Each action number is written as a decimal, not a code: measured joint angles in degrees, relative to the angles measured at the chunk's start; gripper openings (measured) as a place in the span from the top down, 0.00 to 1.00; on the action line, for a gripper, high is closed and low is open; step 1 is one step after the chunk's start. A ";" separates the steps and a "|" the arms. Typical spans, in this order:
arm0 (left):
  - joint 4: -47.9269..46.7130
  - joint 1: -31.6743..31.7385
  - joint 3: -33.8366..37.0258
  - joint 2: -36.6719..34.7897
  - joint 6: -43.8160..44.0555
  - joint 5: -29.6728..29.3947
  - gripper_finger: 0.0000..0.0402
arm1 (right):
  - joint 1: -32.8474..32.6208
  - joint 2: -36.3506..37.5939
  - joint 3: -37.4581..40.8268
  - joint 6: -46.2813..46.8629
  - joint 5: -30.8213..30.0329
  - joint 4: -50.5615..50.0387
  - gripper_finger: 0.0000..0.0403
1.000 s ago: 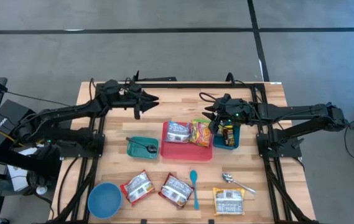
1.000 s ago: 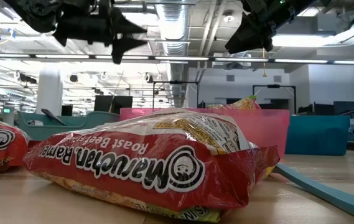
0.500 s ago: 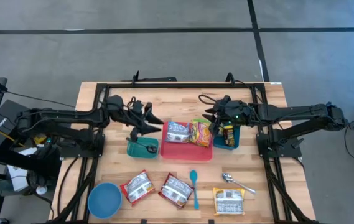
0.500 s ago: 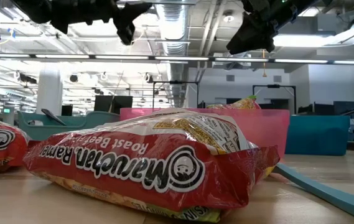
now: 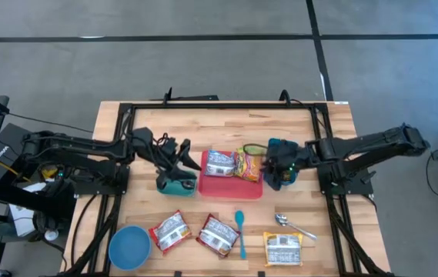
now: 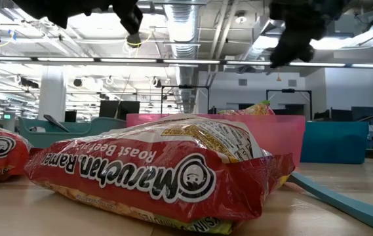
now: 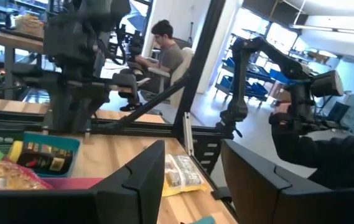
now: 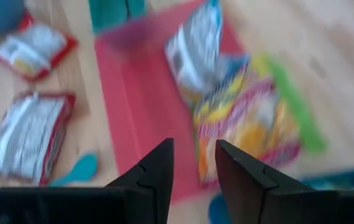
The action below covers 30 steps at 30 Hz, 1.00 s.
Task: Pick & Place Food Item
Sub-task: Put the silver spoon into the green bin
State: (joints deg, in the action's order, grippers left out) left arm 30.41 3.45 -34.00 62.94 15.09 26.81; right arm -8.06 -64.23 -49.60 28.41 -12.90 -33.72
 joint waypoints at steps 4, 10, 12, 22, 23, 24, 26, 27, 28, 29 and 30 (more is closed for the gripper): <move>0.00 -0.62 0.00 0.00 -0.21 0.01 0.62 | -3.81 0.00 0.54 5.78 0.38 -4.59 0.72; -0.40 -0.61 0.00 0.00 -0.28 0.00 0.62 | -9.06 0.00 2.15 13.19 3.74 -8.21 0.72; -0.52 -0.61 0.00 0.00 -0.28 0.00 0.62 | -10.70 0.00 2.32 15.24 4.11 -9.14 0.72; -1.05 -0.61 0.00 0.00 -0.28 0.00 0.62 | -15.93 -1.08 2.34 21.26 4.08 -10.00 0.72; -1.09 -0.61 0.00 0.00 -0.28 0.00 0.62 | -16.52 -1.48 2.34 22.15 4.08 -10.73 0.72; -1.08 -0.61 0.00 0.00 -0.28 0.00 0.62 | -16.98 -2.12 2.34 22.94 4.08 -11.07 0.72; -1.30 -0.61 0.00 0.00 -0.28 0.00 0.62 | -18.00 -4.17 2.33 23.61 4.22 -11.97 0.72; -1.38 -0.61 0.00 0.00 -0.28 0.00 0.62 | -18.54 -5.13 2.40 23.74 4.30 -12.71 0.72; -1.46 -0.61 0.00 0.00 -0.28 0.00 0.62 | -18.99 -6.16 2.40 23.75 4.30 -12.79 0.72; -1.53 -0.59 0.00 0.00 -0.28 0.00 0.62 | -19.38 -7.32 2.33 23.90 4.31 -12.48 0.72; -1.53 -0.59 0.00 0.00 -0.28 -0.04 0.62 | -19.77 -8.44 2.33 24.15 4.65 -12.40 0.72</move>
State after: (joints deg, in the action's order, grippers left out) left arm 28.88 2.85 -34.00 62.94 14.81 26.77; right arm -27.83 -72.67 -47.28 52.56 -8.26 -46.13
